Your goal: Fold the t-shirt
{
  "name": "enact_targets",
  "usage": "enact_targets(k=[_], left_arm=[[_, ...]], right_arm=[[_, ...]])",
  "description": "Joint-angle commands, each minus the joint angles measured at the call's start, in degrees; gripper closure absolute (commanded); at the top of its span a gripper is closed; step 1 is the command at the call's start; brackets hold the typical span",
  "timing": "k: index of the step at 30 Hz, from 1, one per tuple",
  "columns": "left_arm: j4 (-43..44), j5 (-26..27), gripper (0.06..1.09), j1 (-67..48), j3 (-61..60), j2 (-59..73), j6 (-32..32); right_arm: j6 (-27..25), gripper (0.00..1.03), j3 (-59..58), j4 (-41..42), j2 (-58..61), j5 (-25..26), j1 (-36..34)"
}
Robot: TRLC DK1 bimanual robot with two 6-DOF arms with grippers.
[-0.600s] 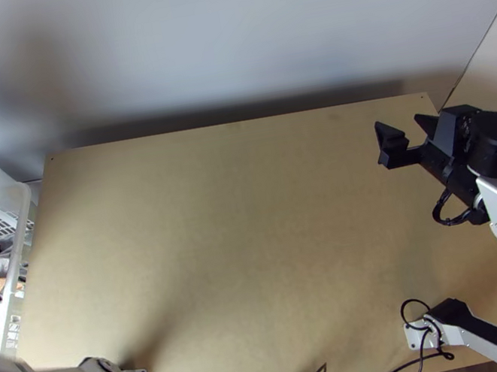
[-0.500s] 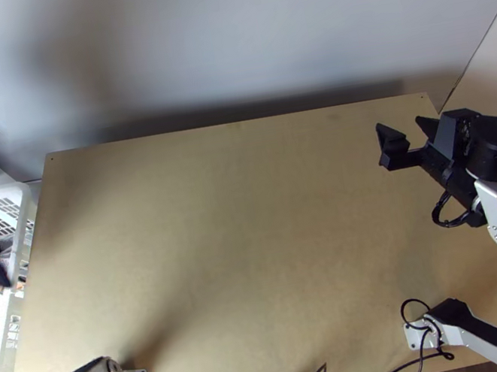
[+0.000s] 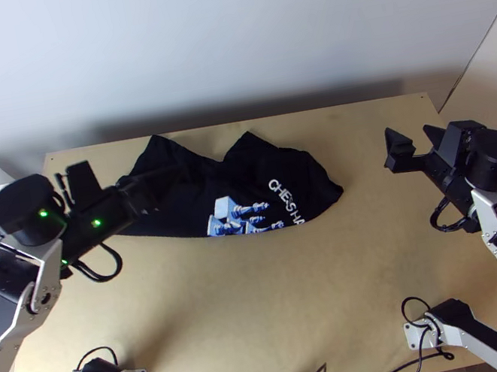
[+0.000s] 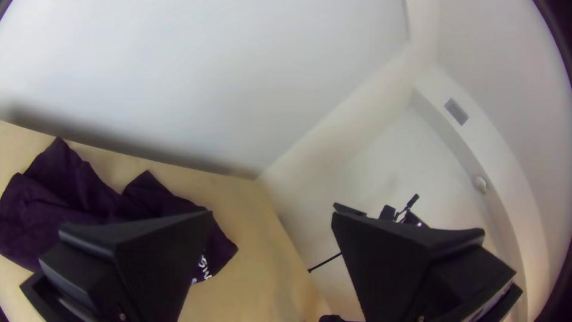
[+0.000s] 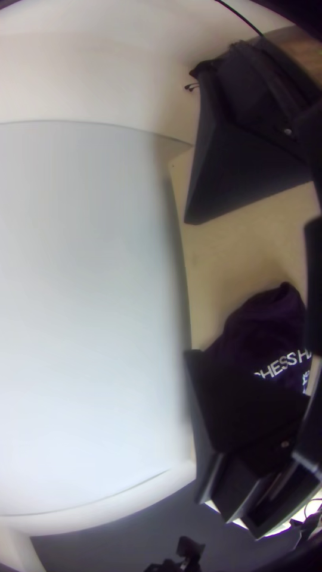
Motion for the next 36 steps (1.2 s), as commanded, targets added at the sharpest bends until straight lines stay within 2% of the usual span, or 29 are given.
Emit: enact_targets(k=[1,5,8,12,17,21,24,29,33,36], left_arm=[[1.2,-0.02,0.1,5.38,-4.65,-1.41,6.98],[1.9,0.68,0.1,16.72,-8.69,-0.17,11.46],[2.43,0.68,0.1,22.87,-10.1,2.29,16.65],[2.87,0.68,0.11,29.55,-9.66,6.77,24.29],[4.1,0.24,0.1,36.85,-7.99,13.89,27.99],[-0.83,-6.26,0.1,38.78,-1.75,22.5,30.89],[-8.38,-10.57,0.1,38.78,5.63,29.18,31.41],[-18.23,-10.13,0.11,38.52,16.09,39.11,31.41],[-19.46,-8.11,0.11,36.85,18.73,42.1,30.8],[-19.28,-7.32,0.11,34.83,19.7,42.72,29.48]], right_arm=[[-0.09,0.05,-1.53,2.43,1.55,-0.02,0.52],[0.17,0.05,1.46,2.16,6.92,-0.11,1.75],[2.55,0.05,7.87,-3.29,12.72,-0.73,2.63],[6.94,0.05,19.39,-13.92,21.77,-6.44,3.07],[9.58,0.05,30.37,-23.5,32.93,-12.77,2.98],[10.19,0.05,37.67,-28.51,41.11,-15.32,3.07],[11.6,0.05,44.88,-34.31,46.03,-15.76,3.77],[11.78,0.05,46.81,-35.63,49.46,-16.46,3.68],[13.36,0.05,46.99,-35.63,53.06,-22.0,1.31],[14.32,0.05,46.63,-35.63,56.31,-22.79,-0.63]])
